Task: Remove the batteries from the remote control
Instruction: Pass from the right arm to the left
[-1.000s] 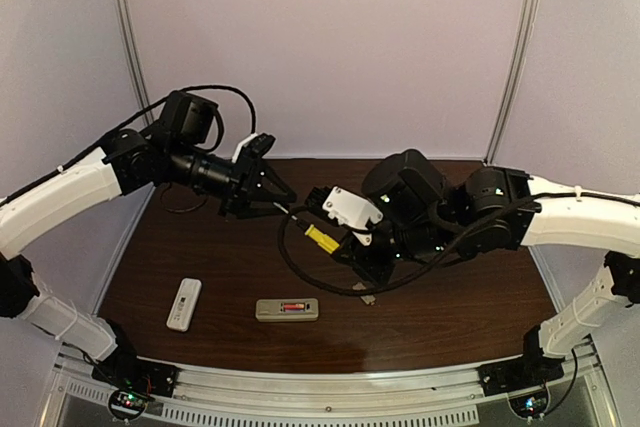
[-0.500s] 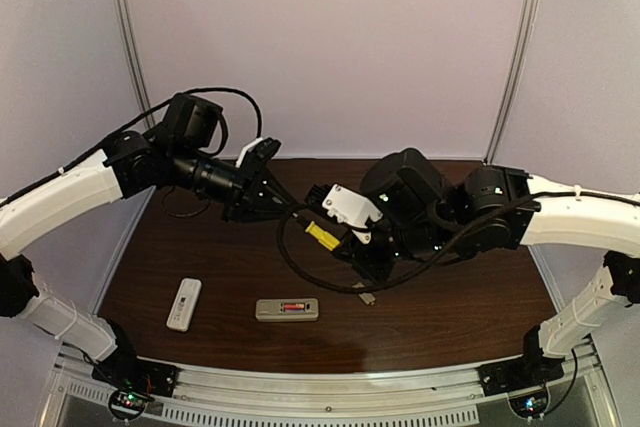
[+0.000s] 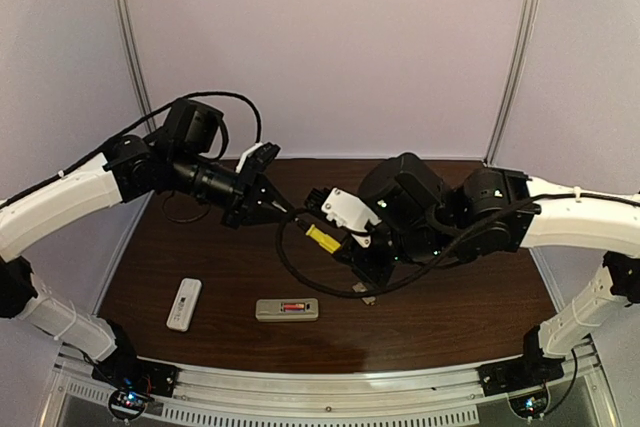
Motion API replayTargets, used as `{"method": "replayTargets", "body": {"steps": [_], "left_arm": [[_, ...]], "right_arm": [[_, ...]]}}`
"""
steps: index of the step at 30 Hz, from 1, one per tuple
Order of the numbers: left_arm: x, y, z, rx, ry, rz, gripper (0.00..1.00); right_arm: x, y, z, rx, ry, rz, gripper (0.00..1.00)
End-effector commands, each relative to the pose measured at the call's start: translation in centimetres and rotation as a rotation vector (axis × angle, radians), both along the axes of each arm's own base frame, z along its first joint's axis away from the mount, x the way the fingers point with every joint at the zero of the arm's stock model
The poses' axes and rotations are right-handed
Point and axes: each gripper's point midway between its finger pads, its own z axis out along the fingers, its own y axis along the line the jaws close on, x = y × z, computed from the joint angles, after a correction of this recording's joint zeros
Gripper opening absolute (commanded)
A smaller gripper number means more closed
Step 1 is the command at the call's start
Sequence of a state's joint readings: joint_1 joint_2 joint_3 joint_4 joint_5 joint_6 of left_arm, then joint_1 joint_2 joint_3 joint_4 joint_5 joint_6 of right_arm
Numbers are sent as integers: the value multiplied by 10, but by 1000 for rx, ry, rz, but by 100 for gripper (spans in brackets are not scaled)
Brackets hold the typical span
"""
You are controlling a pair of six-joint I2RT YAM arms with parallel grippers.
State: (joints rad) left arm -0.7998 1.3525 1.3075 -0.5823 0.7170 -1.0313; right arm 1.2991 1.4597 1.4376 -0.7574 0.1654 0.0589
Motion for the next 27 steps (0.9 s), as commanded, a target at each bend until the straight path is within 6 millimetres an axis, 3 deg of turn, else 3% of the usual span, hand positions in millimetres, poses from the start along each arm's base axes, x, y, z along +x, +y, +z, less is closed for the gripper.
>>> {"method": "replayTargets", "body": {"steps": [1, 3, 8, 11, 16, 21, 27], "left_arm": [[-3, 8, 2, -6, -40, 23, 0], [-3, 10, 4, -7, -51, 30, 0], [-2, 12, 12, -19, -86, 42, 0], [-1, 12, 15, -28, -96, 44, 0], [0, 11, 22, -47, -121, 42, 0], [4, 11, 24, -46, -149, 46, 0], [12, 8, 31, -54, -196, 62, 0]], "right_arm": [[8, -3, 22, 65, -17, -91, 1], [7, -5, 25, 88, -3, -108, 16], [9, -7, 36, 141, 13, -150, 35], [9, -7, 41, 168, 31, -171, 57], [9, -8, 51, 221, 59, -205, 82], [7, -8, 63, 276, 106, -232, 92], [9, -10, 73, 340, 171, -312, 94]]}}
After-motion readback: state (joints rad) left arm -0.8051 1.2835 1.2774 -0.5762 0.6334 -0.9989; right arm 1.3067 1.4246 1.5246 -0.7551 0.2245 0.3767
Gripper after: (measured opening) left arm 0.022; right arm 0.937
